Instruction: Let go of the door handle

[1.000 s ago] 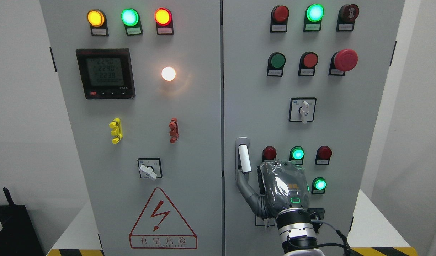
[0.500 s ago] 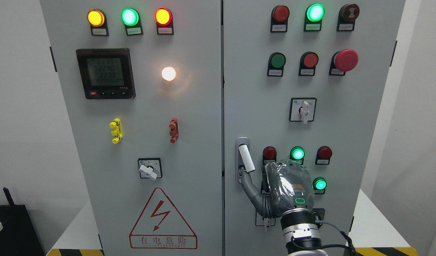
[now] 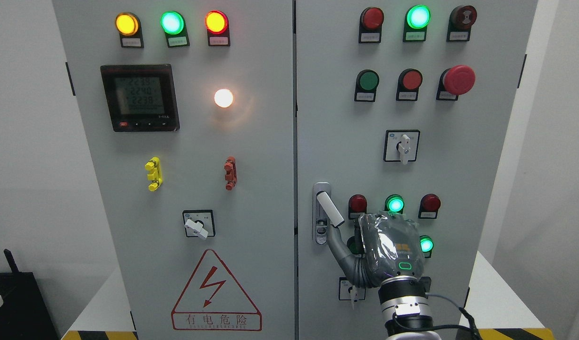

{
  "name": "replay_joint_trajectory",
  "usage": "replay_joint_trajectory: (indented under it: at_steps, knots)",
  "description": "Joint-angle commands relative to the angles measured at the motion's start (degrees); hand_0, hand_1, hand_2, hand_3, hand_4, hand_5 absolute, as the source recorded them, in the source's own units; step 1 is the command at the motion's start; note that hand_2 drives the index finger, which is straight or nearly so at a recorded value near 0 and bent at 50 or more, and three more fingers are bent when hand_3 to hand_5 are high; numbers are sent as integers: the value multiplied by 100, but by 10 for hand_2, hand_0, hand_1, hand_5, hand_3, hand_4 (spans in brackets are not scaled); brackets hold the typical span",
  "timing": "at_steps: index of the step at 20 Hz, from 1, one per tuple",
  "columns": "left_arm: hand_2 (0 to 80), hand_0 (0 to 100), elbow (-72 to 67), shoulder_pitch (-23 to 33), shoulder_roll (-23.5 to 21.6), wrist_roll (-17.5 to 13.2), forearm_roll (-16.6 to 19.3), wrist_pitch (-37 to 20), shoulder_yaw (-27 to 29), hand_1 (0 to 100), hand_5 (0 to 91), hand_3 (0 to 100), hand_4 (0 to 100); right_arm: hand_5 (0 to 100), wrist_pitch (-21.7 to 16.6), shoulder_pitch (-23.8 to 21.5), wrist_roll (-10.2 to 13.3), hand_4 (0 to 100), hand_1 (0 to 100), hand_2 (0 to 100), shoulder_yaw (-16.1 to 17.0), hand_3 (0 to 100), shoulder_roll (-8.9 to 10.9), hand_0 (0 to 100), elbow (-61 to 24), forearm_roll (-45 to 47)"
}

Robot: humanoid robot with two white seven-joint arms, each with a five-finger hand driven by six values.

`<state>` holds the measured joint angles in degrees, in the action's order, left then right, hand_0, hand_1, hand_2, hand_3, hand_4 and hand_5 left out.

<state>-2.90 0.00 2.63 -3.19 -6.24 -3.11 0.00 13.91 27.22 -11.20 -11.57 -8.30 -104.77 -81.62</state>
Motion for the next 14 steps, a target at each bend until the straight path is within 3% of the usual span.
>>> replay_joint_trajectory:
  at_steps: [1,14]
  knots:
    - [0,120,0,-149,1,3,0,3,97,389,0,0,0,991,-20,11,-5,899,85,987,120,1000,21,527,-52,24]
    - [0,120,0,-149,1,3,0,3,97,389,0,0,0,991,-20,64,-5,899,105,987,225,1000,48,519,-43,32]
